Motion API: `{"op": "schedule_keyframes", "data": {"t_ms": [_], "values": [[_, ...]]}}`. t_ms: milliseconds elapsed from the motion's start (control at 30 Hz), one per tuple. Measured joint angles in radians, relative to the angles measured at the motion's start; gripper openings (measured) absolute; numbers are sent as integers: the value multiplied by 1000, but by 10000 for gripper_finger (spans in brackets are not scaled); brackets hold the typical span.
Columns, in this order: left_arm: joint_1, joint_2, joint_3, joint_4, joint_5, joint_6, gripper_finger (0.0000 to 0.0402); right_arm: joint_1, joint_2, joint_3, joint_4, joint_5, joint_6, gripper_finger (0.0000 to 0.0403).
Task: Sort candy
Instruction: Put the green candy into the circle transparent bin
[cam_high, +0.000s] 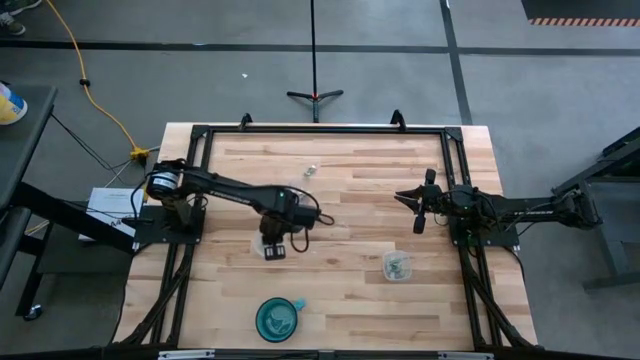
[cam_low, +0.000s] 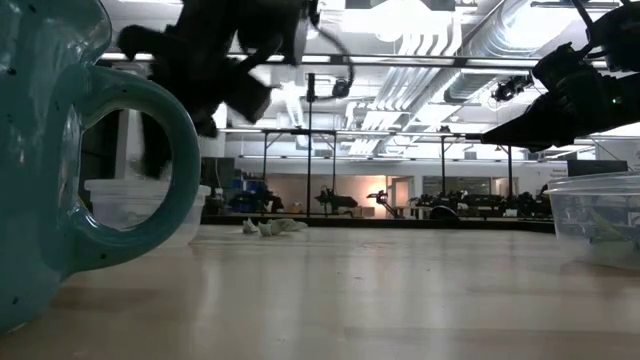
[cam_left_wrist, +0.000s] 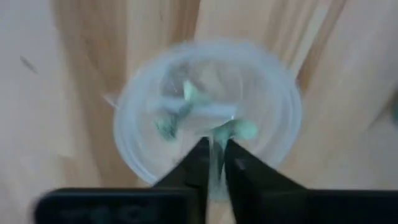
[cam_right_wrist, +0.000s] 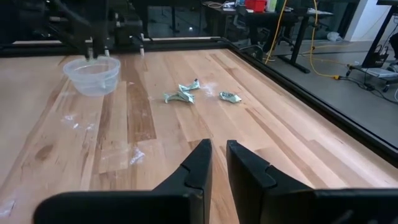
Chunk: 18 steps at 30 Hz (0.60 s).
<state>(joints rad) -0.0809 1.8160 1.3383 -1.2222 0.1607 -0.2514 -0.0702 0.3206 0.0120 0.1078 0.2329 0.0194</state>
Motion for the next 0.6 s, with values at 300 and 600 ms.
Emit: {"op": "schedule_keyframes", "data": {"t_ms": [300,600], "values": [[90,-3,-65,2,-116,-41,251,0,0,0,0,0,1,46],[214,-43,13,11,-73,104,277,0,0,0,-9,0,6,40]]}}
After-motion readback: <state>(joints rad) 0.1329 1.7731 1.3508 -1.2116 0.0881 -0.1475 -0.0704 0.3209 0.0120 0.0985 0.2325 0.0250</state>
